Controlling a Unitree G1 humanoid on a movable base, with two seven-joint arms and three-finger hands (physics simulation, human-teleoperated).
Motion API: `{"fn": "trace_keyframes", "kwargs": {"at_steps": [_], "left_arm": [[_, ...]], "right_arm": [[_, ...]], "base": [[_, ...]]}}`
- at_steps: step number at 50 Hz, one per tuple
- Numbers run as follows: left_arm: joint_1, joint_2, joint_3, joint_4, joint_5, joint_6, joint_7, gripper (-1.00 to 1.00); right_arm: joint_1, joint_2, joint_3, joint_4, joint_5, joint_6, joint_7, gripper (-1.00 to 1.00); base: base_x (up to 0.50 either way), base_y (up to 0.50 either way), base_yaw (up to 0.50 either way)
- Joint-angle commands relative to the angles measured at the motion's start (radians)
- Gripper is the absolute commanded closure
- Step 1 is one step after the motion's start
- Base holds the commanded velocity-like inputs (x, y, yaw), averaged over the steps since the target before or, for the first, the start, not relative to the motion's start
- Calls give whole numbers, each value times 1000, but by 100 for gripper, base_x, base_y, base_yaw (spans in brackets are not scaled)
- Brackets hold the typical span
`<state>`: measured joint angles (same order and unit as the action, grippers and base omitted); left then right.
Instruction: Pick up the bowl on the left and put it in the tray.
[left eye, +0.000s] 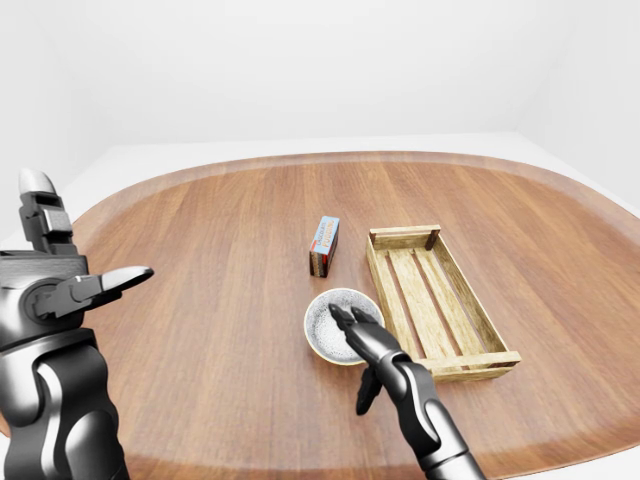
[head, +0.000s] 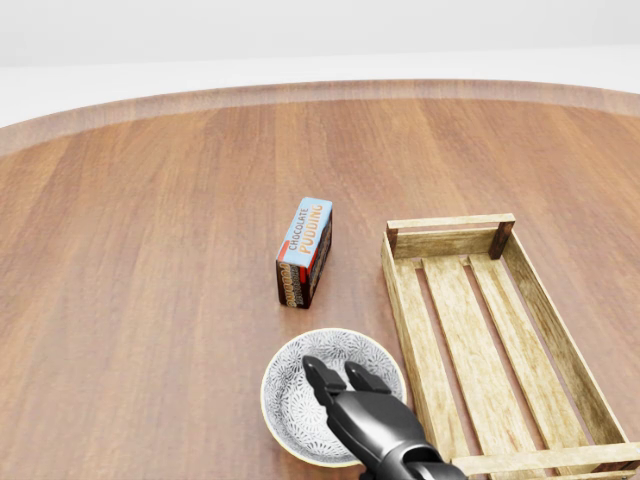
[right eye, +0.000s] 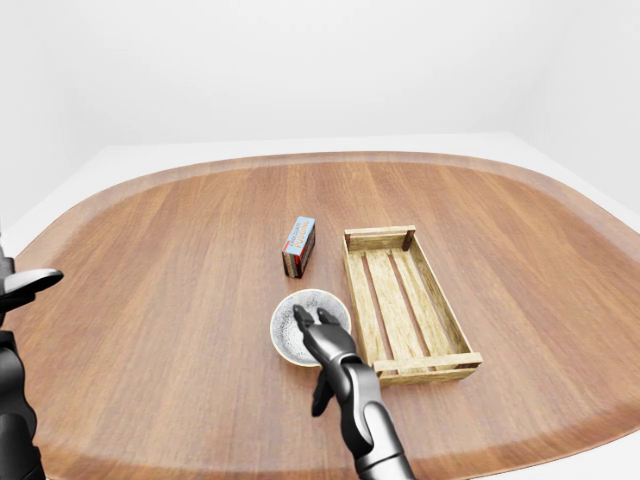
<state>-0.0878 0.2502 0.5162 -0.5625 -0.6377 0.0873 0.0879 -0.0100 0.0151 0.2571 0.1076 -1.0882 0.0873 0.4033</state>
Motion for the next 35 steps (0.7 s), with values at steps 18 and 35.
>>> {"fn": "trace_keyframes", "kwargs": {"at_steps": [18,35], "left_arm": [[-5,1,0,7,6,0,-2,-100],[-8,3,-3,10,4,0,2,-100]], "right_arm": [[-37,-17,-31,50,-19,0,-30,-100],[-74,-4,-37,97,-12,0,-19,-100]], "base": [[0,0,0],[0,0,0]]}}
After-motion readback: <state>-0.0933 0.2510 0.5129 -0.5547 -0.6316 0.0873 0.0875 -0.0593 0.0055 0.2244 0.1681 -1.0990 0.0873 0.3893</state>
